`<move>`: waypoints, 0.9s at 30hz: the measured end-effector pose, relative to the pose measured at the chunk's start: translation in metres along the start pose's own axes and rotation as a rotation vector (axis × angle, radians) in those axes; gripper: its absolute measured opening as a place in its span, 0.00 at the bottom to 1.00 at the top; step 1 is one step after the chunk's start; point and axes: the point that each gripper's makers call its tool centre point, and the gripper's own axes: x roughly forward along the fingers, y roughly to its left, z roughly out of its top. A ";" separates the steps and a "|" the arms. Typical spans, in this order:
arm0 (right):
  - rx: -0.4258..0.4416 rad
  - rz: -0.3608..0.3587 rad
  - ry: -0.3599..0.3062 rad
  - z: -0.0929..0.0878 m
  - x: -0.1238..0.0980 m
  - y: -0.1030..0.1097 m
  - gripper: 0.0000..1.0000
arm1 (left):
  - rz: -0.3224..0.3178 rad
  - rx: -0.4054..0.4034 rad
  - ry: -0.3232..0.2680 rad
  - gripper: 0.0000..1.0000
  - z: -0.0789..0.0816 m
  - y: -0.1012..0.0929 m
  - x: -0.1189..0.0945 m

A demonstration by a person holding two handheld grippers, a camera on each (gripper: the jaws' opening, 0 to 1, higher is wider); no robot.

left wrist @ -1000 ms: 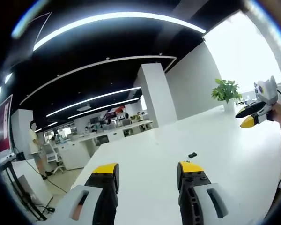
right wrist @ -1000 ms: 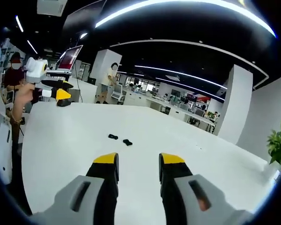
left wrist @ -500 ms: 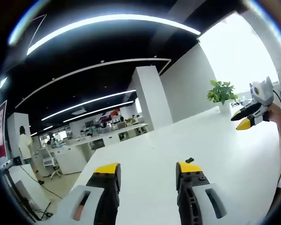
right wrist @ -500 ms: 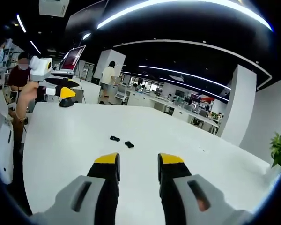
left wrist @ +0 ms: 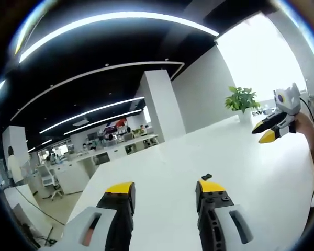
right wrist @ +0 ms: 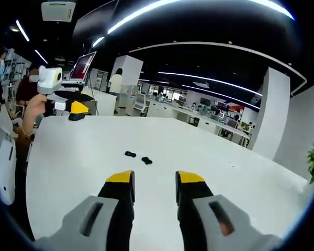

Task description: Snap the two parts of the plastic buckle together until the buckle closes and remains connected.

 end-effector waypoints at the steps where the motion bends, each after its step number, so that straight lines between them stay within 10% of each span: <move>1: 0.001 0.002 0.000 0.000 0.000 0.000 0.31 | -0.004 0.002 0.002 0.48 0.000 -0.001 0.001; 27: -0.025 0.108 0.012 0.003 0.034 0.001 0.29 | -0.120 -0.017 0.014 0.48 0.003 -0.016 0.036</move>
